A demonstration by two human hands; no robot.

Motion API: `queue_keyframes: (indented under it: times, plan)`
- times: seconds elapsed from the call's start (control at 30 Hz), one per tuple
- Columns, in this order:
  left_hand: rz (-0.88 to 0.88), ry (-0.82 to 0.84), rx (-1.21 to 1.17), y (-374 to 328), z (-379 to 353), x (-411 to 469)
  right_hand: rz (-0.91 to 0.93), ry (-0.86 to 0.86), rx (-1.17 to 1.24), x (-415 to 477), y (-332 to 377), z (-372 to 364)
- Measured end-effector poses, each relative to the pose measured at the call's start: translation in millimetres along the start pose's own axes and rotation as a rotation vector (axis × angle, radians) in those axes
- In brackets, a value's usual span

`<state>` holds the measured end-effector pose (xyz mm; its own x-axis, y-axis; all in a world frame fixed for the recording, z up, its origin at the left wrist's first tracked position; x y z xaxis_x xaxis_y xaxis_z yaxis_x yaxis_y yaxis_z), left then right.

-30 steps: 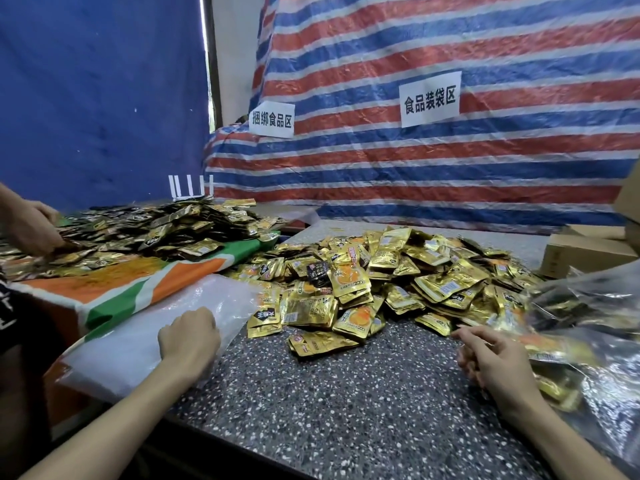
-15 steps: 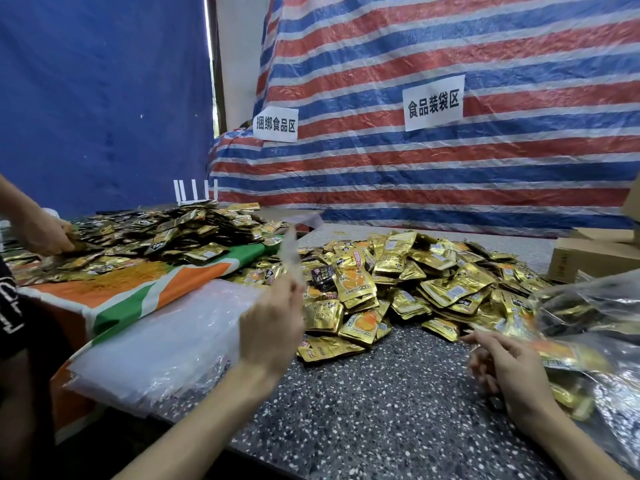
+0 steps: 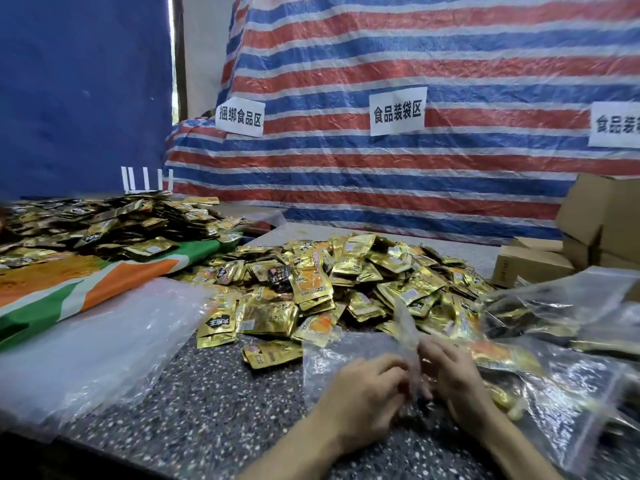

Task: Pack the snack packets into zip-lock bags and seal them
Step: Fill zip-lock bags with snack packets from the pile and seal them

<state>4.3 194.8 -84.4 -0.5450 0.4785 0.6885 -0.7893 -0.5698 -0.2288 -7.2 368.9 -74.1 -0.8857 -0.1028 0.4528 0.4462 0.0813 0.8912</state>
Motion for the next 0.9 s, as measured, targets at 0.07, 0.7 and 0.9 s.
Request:
queue_keyframes:
  times: [0.07, 0.7, 0.9]
  plan:
    - [0.001, -0.015, -0.021, 1, 3, -2, 0.005, 0.034, -0.093, -2, 4, -6]
    - [0.733, 0.111, -0.918, 13, 15, 0, -0.038, 0.132, -0.12, -14, 16, -22]
    - [0.711, 0.122, -0.931, 9, 20, 0, 0.005, 0.097, -0.253, -13, 17, -25]
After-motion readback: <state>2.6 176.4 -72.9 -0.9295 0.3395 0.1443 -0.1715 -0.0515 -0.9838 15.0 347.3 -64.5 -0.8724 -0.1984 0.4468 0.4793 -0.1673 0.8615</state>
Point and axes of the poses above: each hand's wrist, its own x-axis towards the middle knuckle, its own z-axis out of the back of the hand, y = z × x, the point moved 1 cm from there along x, towards the middle knuckle, and after that the axes turned 8 degrees about z, right-handed, at the moved point
